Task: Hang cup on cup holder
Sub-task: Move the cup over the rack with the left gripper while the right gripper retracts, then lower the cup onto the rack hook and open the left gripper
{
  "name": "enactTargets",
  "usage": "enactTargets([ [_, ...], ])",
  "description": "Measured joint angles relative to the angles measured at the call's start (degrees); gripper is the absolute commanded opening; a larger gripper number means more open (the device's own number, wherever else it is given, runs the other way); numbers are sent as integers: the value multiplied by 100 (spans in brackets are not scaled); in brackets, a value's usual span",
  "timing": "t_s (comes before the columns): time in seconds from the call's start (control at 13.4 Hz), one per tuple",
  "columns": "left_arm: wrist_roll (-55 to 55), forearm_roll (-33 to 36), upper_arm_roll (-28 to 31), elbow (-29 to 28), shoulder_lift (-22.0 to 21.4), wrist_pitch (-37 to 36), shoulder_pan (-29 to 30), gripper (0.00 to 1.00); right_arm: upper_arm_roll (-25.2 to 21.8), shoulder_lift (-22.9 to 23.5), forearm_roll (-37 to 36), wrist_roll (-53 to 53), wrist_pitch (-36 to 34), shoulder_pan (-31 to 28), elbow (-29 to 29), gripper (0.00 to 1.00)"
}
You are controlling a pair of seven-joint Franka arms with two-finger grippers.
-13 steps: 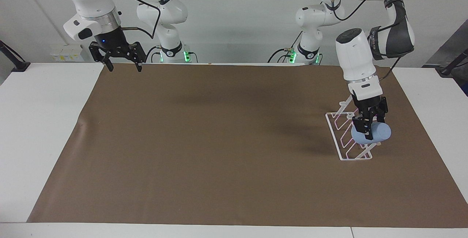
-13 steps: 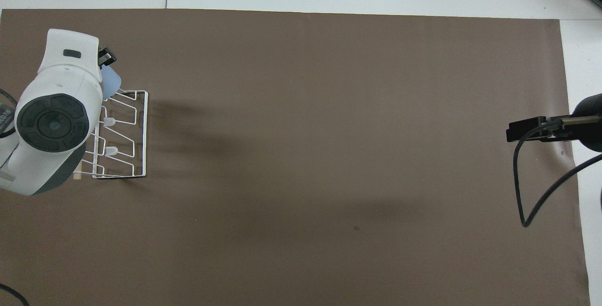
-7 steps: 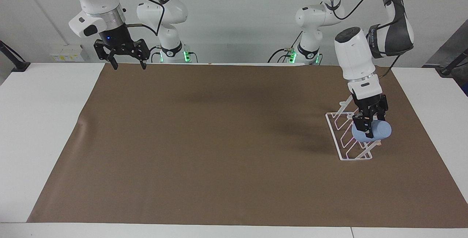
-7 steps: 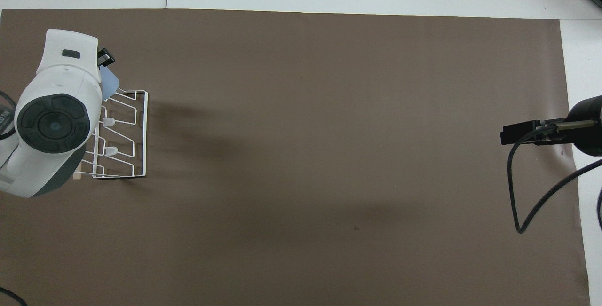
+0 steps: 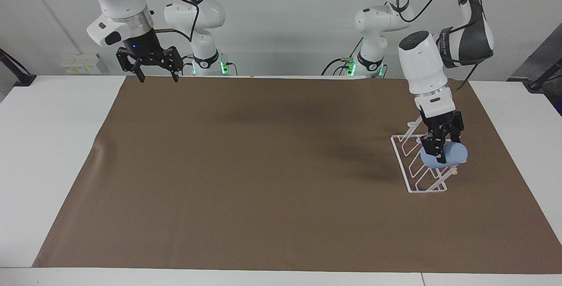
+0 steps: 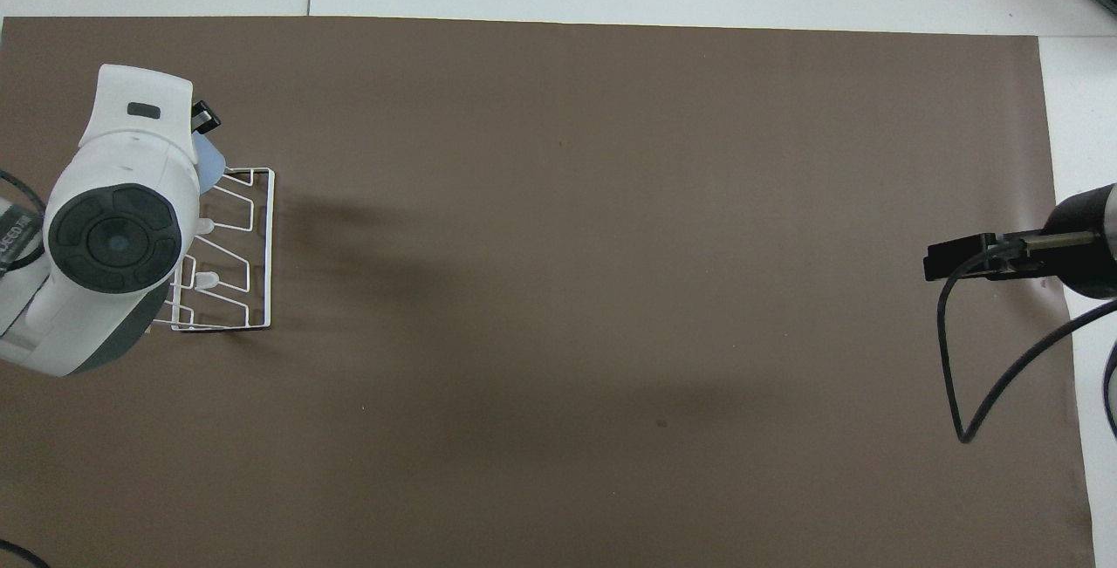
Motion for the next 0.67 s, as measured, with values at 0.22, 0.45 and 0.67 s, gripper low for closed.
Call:
enactTargets([
  [0.22,-31,0,25,-300,-95,259,12,0,-17,-7,0,0,0,-15,0,100],
  [0.45,-131,0,65,-409,-133,419,33,0,-25,-9,0,0,0,-20,0,100],
  [0.67,-217,1,68,-559,-136,616,33,39,-25,-9,0,0,0,-20,0,100],
])
